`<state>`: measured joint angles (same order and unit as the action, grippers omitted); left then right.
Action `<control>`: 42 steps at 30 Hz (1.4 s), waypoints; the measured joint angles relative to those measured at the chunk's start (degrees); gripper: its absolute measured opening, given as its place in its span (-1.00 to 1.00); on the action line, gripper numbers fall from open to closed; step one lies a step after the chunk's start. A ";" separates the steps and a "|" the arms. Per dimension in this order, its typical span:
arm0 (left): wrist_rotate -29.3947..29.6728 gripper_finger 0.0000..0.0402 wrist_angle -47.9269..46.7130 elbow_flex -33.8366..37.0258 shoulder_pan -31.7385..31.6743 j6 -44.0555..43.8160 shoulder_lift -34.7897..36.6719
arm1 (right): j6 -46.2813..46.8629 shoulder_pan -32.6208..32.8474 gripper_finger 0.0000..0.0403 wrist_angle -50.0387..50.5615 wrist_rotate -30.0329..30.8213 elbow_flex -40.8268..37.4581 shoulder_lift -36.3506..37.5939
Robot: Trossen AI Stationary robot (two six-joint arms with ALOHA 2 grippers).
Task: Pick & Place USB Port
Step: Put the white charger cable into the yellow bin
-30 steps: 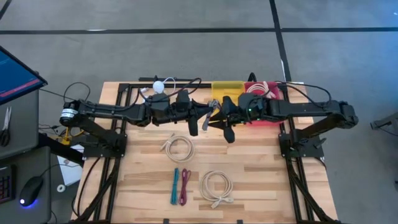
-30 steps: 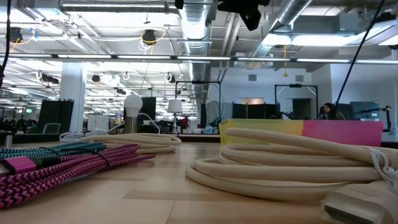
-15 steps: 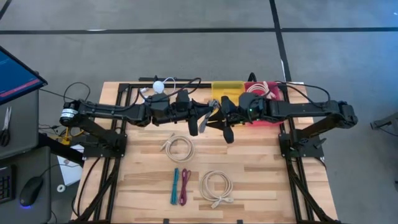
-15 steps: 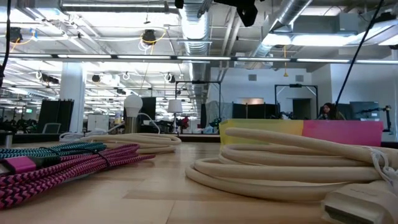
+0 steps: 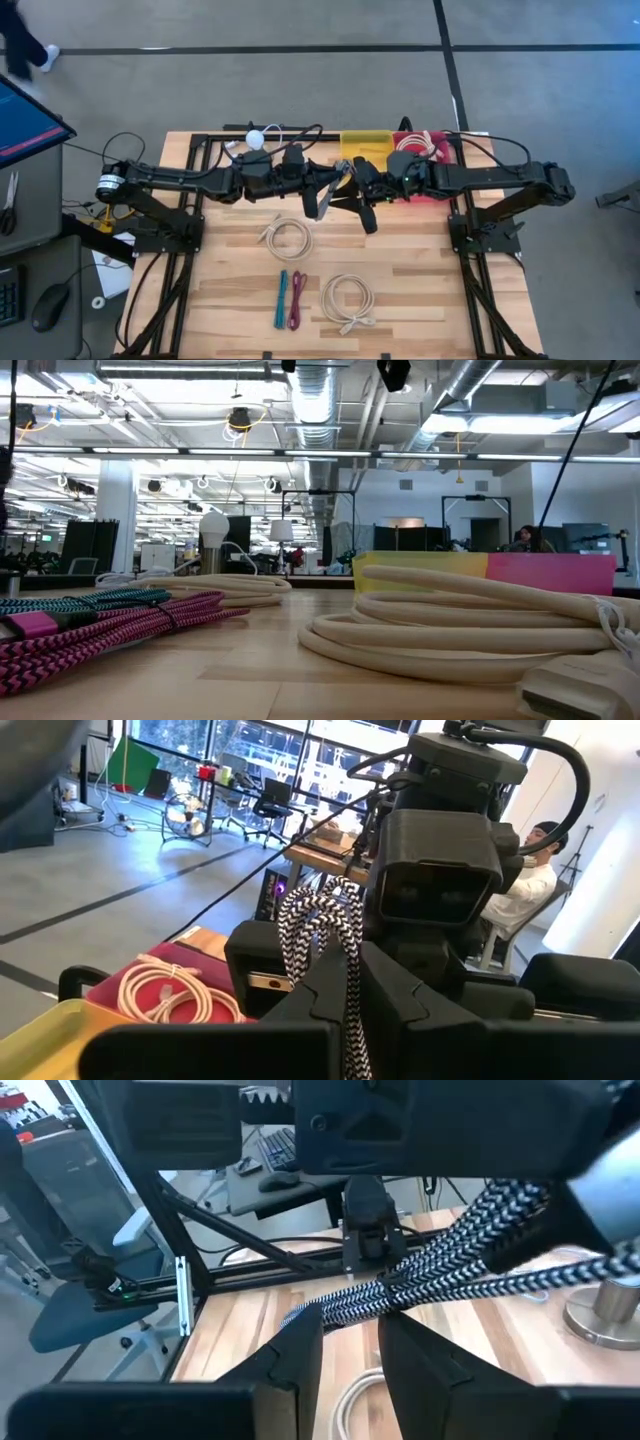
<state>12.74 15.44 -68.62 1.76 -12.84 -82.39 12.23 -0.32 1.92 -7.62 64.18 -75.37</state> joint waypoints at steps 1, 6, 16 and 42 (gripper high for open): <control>-0.13 -0.95 0.00 0.00 0.00 0.00 0.00 | 0.50 0.10 -0.54 0.27 -0.06 0.00 0.00; 0.08 -0.95 -0.13 0.00 -0.02 0.20 -0.02 | 4.24 0.07 -0.48 4.30 -3.30 0.00 0.02; 0.17 -0.95 -0.02 0.00 0.04 0.20 -0.02 | 2.86 -0.06 0.03 5.33 0.50 0.00 0.02; -0.28 -0.95 -0.02 0.02 0.11 -1.15 -0.04 | 2.38 -0.15 -0.18 2.58 16.09 0.04 0.07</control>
<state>12.46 15.42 -68.60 1.87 -13.99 -82.43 14.61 -0.47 4.50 8.48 64.23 -75.31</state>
